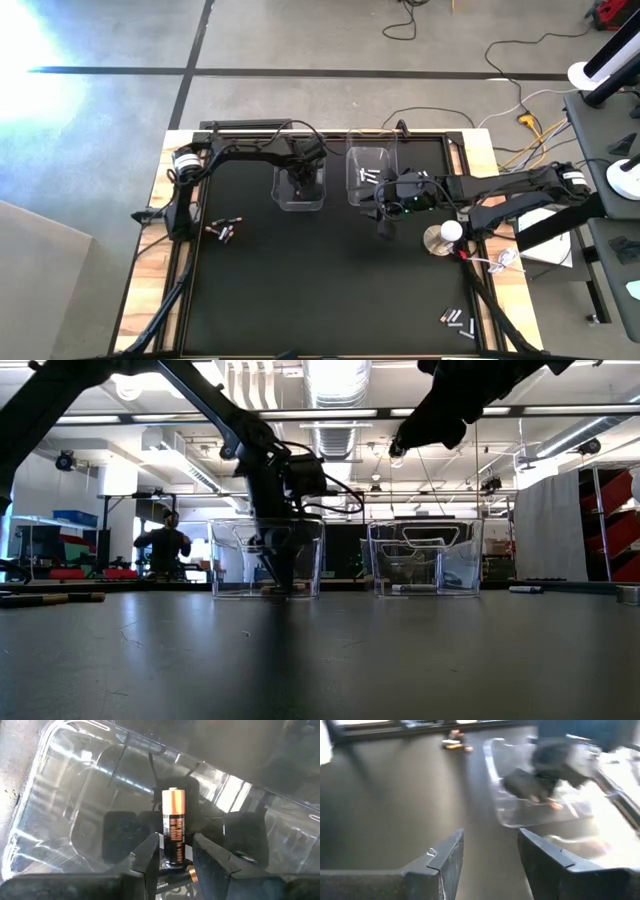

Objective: Sort batteries
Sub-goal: Put the white battery into the right transparent bin

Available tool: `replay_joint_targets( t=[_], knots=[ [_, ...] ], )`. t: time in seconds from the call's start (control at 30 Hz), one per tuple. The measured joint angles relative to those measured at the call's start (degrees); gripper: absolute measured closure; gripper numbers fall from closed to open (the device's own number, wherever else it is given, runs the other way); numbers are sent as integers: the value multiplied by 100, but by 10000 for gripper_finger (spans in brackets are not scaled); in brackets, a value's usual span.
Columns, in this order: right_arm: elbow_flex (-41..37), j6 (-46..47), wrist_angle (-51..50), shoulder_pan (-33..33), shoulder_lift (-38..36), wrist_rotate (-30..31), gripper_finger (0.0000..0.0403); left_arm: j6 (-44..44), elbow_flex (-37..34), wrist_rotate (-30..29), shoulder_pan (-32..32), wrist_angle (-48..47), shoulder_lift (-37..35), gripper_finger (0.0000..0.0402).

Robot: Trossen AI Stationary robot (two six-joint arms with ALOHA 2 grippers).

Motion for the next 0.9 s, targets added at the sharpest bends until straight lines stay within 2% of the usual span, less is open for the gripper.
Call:
replay_joint_targets(
  t=[0.13,0.27,0.43,0.57,0.73,0.9],
  knots=[
    [89,422,-645,-496,-168,109,214,35,0,5,-8,-22,-275,304],
    [562,619,-1662,-1190,-220,109,196,141,2,0,-9,-6,-806,303],
    [1139,688,-3181,-2266,75,98,176,167,2,-20,-53,122,-1655,303],
    [1269,623,-4066,-3258,339,59,169,118,-168,7,-233,469,-2336,303],
    [1013,522,-4326,-4414,562,-373,173,-16,-779,17,-641,1140,-3274,303],
    [820,389,-4328,-5080,976,-828,189,-356,-1627,19,-1153,1718,-4246,303]
  ],
)
